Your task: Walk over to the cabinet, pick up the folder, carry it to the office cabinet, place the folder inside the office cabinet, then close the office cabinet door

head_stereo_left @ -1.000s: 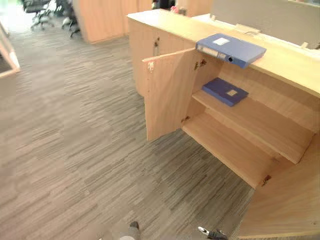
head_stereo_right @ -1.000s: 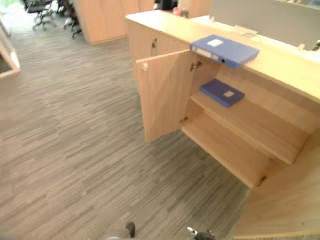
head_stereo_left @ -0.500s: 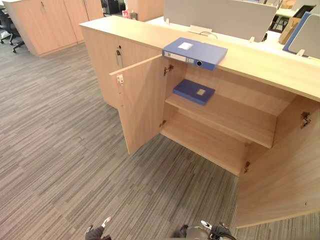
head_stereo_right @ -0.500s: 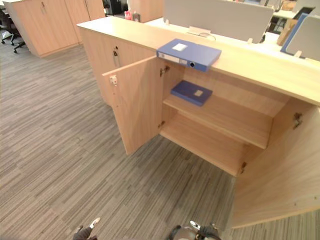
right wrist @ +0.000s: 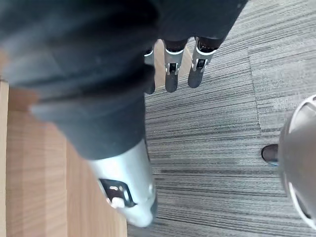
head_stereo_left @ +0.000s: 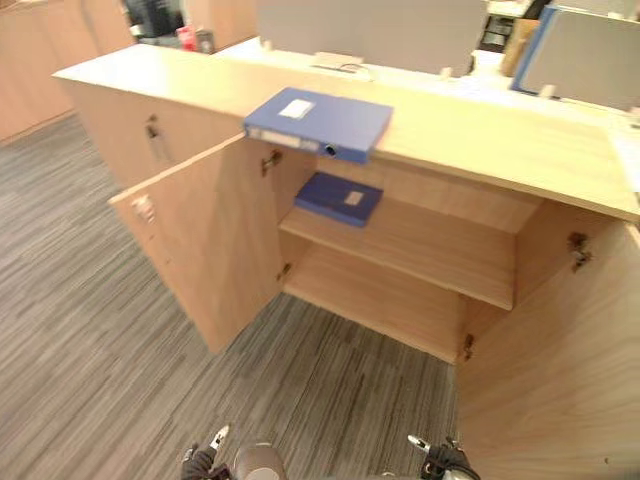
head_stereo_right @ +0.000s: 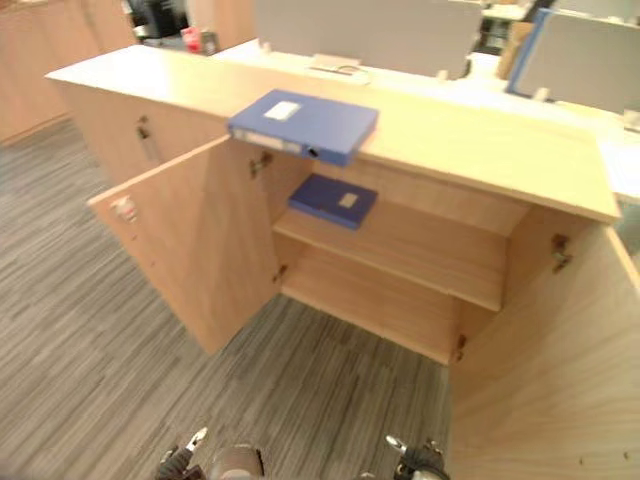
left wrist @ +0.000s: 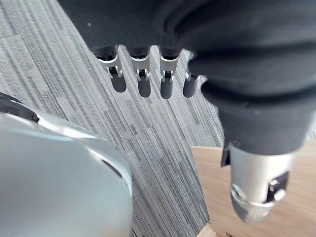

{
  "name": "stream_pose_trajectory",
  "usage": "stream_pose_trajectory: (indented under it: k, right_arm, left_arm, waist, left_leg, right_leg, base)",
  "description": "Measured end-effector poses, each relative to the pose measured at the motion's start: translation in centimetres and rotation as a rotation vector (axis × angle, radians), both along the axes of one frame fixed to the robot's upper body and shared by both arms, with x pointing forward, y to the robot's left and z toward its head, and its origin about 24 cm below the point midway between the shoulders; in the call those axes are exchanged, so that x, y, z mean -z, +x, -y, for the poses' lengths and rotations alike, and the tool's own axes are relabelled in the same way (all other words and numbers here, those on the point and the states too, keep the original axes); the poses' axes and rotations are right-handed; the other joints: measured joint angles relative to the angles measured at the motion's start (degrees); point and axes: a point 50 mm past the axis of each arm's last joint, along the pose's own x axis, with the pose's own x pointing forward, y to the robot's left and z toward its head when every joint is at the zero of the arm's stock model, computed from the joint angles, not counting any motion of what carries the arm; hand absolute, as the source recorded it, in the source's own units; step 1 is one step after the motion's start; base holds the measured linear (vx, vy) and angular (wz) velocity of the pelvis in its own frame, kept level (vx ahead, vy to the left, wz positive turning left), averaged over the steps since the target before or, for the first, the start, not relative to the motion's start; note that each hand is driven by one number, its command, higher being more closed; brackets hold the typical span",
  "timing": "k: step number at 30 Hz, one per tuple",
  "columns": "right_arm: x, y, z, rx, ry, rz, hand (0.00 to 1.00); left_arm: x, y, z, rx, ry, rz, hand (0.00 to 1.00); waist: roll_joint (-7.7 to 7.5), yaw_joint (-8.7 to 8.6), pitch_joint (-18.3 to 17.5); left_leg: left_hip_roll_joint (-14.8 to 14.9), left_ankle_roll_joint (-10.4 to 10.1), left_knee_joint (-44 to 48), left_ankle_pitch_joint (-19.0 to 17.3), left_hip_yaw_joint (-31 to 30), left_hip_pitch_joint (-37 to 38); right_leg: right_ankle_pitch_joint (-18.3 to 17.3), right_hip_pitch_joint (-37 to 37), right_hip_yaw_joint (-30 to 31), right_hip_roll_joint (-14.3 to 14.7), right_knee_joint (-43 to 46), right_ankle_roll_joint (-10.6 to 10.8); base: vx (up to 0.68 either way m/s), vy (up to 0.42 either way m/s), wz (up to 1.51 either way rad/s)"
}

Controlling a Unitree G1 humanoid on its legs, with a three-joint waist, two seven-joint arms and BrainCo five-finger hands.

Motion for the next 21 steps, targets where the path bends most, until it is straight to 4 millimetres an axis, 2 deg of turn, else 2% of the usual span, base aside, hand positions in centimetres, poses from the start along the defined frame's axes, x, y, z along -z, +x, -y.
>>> stream_pose_trajectory:
  k: [1,3,4,6,7,8,9,10,11,12,13,14,16,17,18,19,20,21]
  right_arm:
    - [-0.1,0.5,-0.4,-0.030,0.002,0.004,0.00]
    - [-0.2,1.8,-1.3,-0.067,0.018,0.021,0.00]
    - [-0.4,2.7,-1.8,-0.098,0.021,0.033,0.00]
    - [-0.5,3.4,-2.5,-0.119,0.028,0.052,0.00]
    - [-0.5,3.2,-2.6,-0.130,0.027,0.048,0.00]
    - [-0.3,2.9,-2.9,-0.133,0.034,0.038,0.00]
    - [-0.1,2.4,-3.8,-0.133,0.059,0.026,0.00]
    - [0.0,2.2,-4.3,-0.128,0.075,0.017,0.00]
    - [0.1,2.0,-4.3,-0.124,0.078,0.010,0.00]
    - [0.3,1.3,-4.0,-0.088,0.083,-0.012,0.00]
    - [0.5,0.7,-3.6,-0.071,0.083,-0.031,0.00]
    - [0.8,-0.3,-3.1,-0.036,0.084,-0.060,0.00]
    - [1.1,-1.8,-1.7,0.015,0.068,-0.096,0.00]
    - [1.2,-2.8,-0.7,0.047,0.053,-0.121,0.00]
    - [1.1,-3.4,0.2,0.072,0.031,-0.124,0.00]
    - [0.9,-3.2,0.7,0.079,0.012,-0.107,0.00]
    - [0.6,-2.9,1.5,0.072,-0.014,-0.091,0.00]
    - [0.6,-2.8,1.8,0.062,-0.021,-0.087,0.00]
  left_arm:
    - [-0.1,0.0,-0.1,-0.004,0.011,0.001,0.00]
    - [-0.5,0.6,-0.4,-0.001,0.040,0.017,0.00]
    - [-0.7,1.0,-0.5,0.020,0.065,0.024,0.00]
    - [-0.8,1.3,-0.5,0.099,0.117,0.007,0.00]
    - [-0.9,1.4,-0.5,0.128,0.130,0.005,0.00]
    - [-0.9,1.4,-0.6,0.136,0.138,0.002,0.00]
    - [-1.1,1.6,-1.5,0.140,0.163,0.000,0.00]
    - [-1.2,1.6,-1.9,0.141,0.173,0.003,0.00]
    - [-1.0,1.4,-1.7,0.122,0.158,-0.002,0.00]
    - [-0.7,0.9,-1.7,0.092,0.139,-0.018,0.00]
    - [-0.6,0.5,-1.7,0.083,0.133,-0.034,0.00]
    - [-0.2,-0.3,-1.6,0.065,0.119,-0.063,0.00]
    - [0.2,-1.6,-1.3,0.056,0.103,-0.108,0.00]
    - [0.4,-2.1,-1.1,0.056,0.091,-0.127,0.00]
    - [0.5,-2.5,-0.9,0.056,0.086,-0.139,0.00]
    - [0.6,-2.7,-1.0,0.054,0.087,-0.146,0.00]
    - [0.7,-3.2,-1.1,0.056,0.084,-0.169,0.00]
    - [0.8,-3.4,-1.1,0.056,0.082,-0.178,0.00]
  waist:
    - [-0.61,0.08,0.30]
    - [-1.80,0.61,1.01]
    - [-2.11,0.92,1.21]
    - [-1.97,1.04,1.00]
    - [-1.82,1.07,0.87]
    - [-2.28,1.39,0.43]
    - [-5.10,1.32,-0.24]
    - [-6.07,1.14,-0.78]
    - [-6.40,1.19,-1.09]
    - [-6.07,1.06,-1.38]
    - [-6.12,1.13,-1.98]
    - [-5.90,1.10,-2.25]
    - [-5.06,0.83,-2.89]
    - [-4.37,0.56,-3.37]
    - [-3.87,0.00,-3.35]
    - [-3.91,-0.52,-3.20]
    - [-3.67,-1.83,-2.98]
    - [-3.65,-2.20,-2.98]
  left_leg:
    - [-1.46,1.61,-7.22,-1.39,-0.63,-0.93]
    - [-4.76,1.80,-22.49,-2.53,-2.36,-1.04]
    - [-6.60,1.47,-32.40,-1.70,-4.97,-1.30]
    - [-8.05,2.35,-46.96,4.05,-8.45,-0.87]
    - [-8.31,2.54,-51.07,9.67,-9.28,-0.92]
    - [-8.83,0.71,-51.13,17.06,-9.23,-0.20]
    - [-11.30,1.82,-51.56,16.84,-8.15,0.08]
    - [-12.37,2.32,-52.69,16.52,-7.24,0.21]
    - [-13.02,3.29,-52.86,15.88,-6.57,0.66]
    - [-14.44,3.79,-54.25,15.57,-6.25,2.36]
    - [-15.17,4.22,-55.50,15.29,-5.75,3.65]
    - [-17.20,5.58,-57.91,14.83,-4.43,6.65]
    - [-20.19,7.41,-60.71,14.16,-2.30,10.41]
    - [-21.91,8.19,-62.75,13.33,-1.45,12.71]
    - [-23.32,8.99,-64.83,12.57,-0.69,15.13]
    - [-23.98,9.34,-65.63,12.34,-0.56,16.40]
    - [-24.49,9.33,-66.34,12.38,-0.55,18.63]
    - [-24.41,9.63,-67.17,11.99,-0.45,21.02]
  right_leg:
    - [0.31,1.31,2.41,-1.34,-0.75,0.38]
    - [1.00,3.07,5.97,-4.11,-1.85,1.57]
    - [1.40,3.88,7.45,-5.80,-2.18,2.61]
    - [1.84,5.64,8.26,-7.50,-2.82,5.26]
    - [1.52,6.39,8.85,-8.09,-3.12,7.07]
    - [0.45,7.83,9.80,-9.35,-3.36,9.50]
    - [1.03,7.40,10.04,-12.15,-3.43,10.63]
    - [2.73,6.34,10.40,-13.47,-3.12,11.03]
    - [6.07,5.82,10.61,-14.73,-3.22,11.37]
    - [8.83,5.89,10.80,-16.31,-3.13,12.19]
    - [9.90,5.89,10.92,-17.44,-2.67,12.58]
    - [10.56,5.69,12.21,-19.91,-0.36,12.67]
    - [10.67,3.12,14.01,-24.28,6.88,12.48]
    - [11.49,-0.57,14.16,-27.38,14.94,11.17]
    - [13.07,-5.15,13.76,-31.00,25.43,5.94]
    - [12.99,-7.29,13.14,-32.58,30.96,2.89]
    - [12.28,-10.03,11.38,-34.57,40.31,-0.25]
    - [11.69,-12.32,10.13,-34.37,45.00,0.52]
  base:
    - [0.27,0.117,-0.96]
    - [0.35,0.193,-0.99]
    - [0.45,0.314,-0.87]
    - [0.45,0.342,-0.60]
    - [0.45,0.410,-0.56]
    - [0.45,0.416,-0.38]
    - [0.43,0.389,-0.31]
    - [0.36,0.346,-0.15]
    - [0.38,0.398,-0.33]
    - [0.30,0.327,-0.36]
    - [0.28,0.305,-0.41]
    - [0.26,0.306,-0.44]
    - [0.23,0.324,-0.48]
    - [0.18,0.333,-0.43]
    - [0.16,0.323,-0.34]
    - [0.13,0.314,-0.11]
    - [0.10,0.251,-0.06]
    - [0.07,0.195,-0.08]
